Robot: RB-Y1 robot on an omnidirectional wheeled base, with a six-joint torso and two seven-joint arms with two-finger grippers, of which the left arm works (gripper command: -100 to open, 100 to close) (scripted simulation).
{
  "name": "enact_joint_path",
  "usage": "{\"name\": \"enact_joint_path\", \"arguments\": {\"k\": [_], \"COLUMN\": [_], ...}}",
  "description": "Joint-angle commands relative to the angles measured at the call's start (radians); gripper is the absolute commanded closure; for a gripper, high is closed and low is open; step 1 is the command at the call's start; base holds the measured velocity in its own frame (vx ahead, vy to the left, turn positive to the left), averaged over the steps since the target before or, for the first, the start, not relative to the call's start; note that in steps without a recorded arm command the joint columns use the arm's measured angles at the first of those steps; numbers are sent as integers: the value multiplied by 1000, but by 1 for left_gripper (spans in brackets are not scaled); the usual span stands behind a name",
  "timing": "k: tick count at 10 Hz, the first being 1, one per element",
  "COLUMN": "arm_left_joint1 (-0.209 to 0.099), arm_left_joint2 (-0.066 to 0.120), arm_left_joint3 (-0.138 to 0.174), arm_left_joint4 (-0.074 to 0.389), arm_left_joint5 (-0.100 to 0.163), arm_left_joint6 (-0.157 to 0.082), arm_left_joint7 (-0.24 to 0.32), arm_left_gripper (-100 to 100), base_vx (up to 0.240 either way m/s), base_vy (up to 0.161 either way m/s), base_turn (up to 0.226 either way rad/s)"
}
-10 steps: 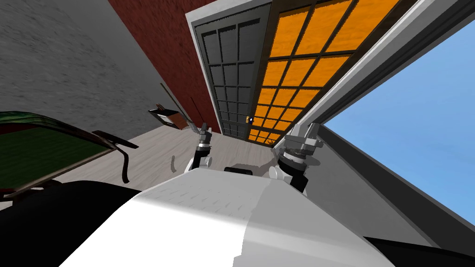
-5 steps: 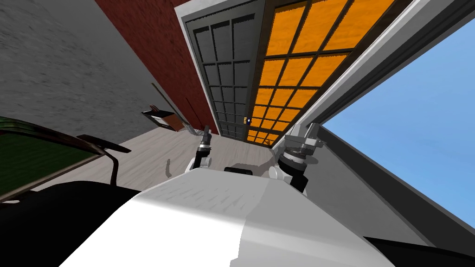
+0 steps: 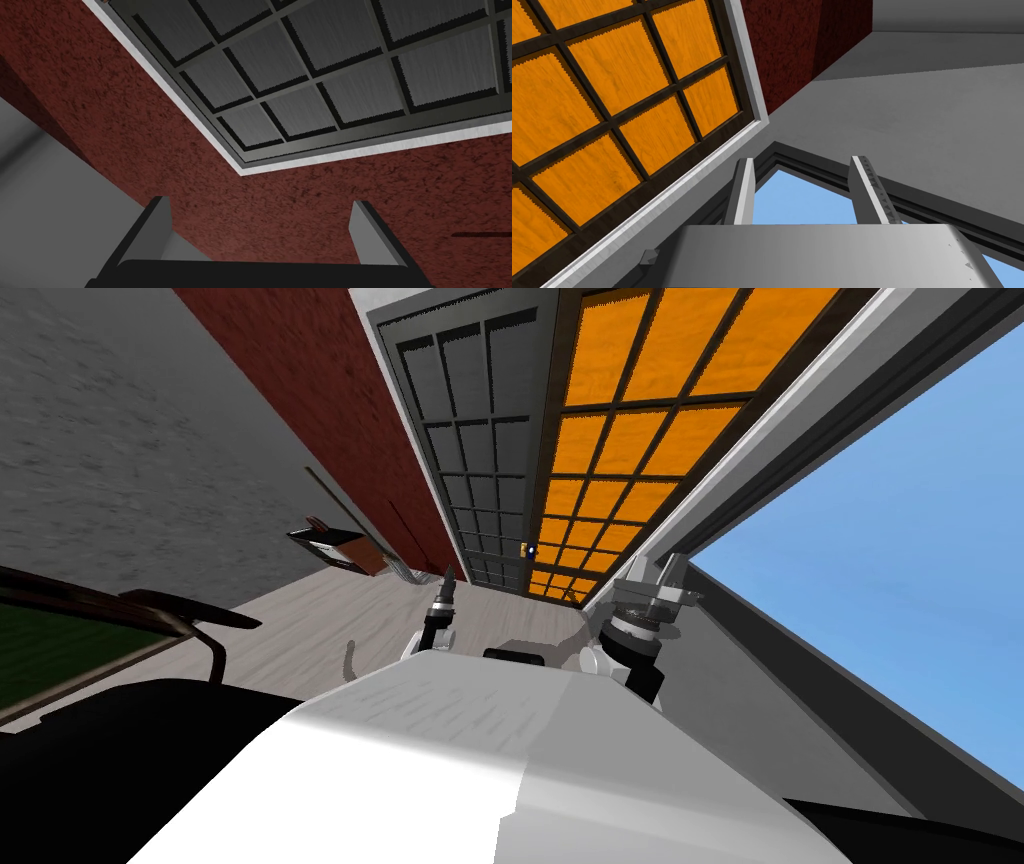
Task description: Pull the door open
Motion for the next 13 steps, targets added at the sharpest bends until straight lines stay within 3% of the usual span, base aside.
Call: {"name": "enact_joint_path", "arguments": {"k": [1, 13], "arm_left_joint1": [-6, -60], "arm_left_joint2": [4, 17], "arm_left_joint3": [11, 92], "arm_left_joint4": [37, 324], "arm_left_joint5": [-9, -84], "arm_left_joint6": [-12, -103], "arm_left_joint7": [-39, -329], "arm_left_gripper": [-100, -100], "base_vx": [99, 109], "base_vy": [-42, -46], "base_turn": [-62, -64]}}
